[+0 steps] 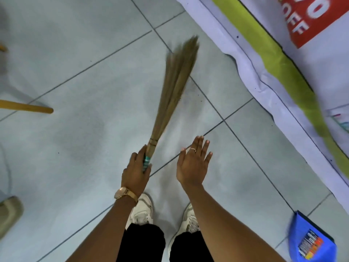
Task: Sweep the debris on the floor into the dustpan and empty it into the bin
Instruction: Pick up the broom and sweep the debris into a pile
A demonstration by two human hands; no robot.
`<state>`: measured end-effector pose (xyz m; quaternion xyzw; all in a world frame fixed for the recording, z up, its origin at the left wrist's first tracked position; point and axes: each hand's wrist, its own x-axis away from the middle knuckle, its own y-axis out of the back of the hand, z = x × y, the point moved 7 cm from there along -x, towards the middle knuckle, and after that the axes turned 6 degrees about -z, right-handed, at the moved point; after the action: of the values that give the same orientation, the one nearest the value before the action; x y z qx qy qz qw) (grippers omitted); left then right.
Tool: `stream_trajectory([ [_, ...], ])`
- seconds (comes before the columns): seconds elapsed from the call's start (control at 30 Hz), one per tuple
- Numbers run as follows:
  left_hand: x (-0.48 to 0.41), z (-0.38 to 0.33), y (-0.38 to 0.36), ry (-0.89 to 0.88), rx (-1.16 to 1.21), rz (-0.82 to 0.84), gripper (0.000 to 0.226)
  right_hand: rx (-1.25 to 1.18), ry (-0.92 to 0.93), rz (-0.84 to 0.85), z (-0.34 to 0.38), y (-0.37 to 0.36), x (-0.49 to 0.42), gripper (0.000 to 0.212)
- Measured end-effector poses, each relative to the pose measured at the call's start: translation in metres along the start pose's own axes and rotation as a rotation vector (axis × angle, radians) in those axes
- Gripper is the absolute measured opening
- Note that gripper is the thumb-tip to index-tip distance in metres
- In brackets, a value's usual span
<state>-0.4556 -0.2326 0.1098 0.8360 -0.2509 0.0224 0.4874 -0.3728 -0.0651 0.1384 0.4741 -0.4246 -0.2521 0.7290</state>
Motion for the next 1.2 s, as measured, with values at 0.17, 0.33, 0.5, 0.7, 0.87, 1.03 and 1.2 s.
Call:
stream_trajectory([
  [0.17, -0.001, -0.053, -0.032, -0.176, -0.146, 0.067, 0.059, -0.052, -0.077, -0.081, -0.021, 0.002, -0.010, 0.062],
  [0.33, -0.013, -0.048, -0.121, -0.239, -0.339, 0.242, 0.061, -0.045, -0.106, -0.113, -0.056, -0.037, -0.041, 0.063],
  [0.5, -0.030, -0.038, -0.182, -0.308, -0.351, 0.341, 0.067, -0.001, -0.098, -0.122, -0.087, -0.079, -0.063, 0.063],
  [0.7, -0.079, -0.032, -0.192, -0.285, -0.357, 0.262, 0.071, 0.002, -0.072, -0.100, -0.090, -0.101, -0.078, 0.062],
  [0.87, -0.104, -0.024, -0.168, -0.196, -0.295, 0.200, 0.069, -0.014, -0.025, -0.088, -0.065, -0.096, -0.083, 0.061],
  [1.03, -0.086, -0.014, -0.113, -0.066, -0.234, 0.170, 0.062, -0.037, -0.012, -0.051, -0.035, -0.074, -0.057, 0.060],
  [1.2, -0.034, -0.002, -0.044, 0.009, -0.217, 0.209, 0.059, -0.071, -0.027, -0.009, -0.006, -0.044, -0.012, 0.061],
])
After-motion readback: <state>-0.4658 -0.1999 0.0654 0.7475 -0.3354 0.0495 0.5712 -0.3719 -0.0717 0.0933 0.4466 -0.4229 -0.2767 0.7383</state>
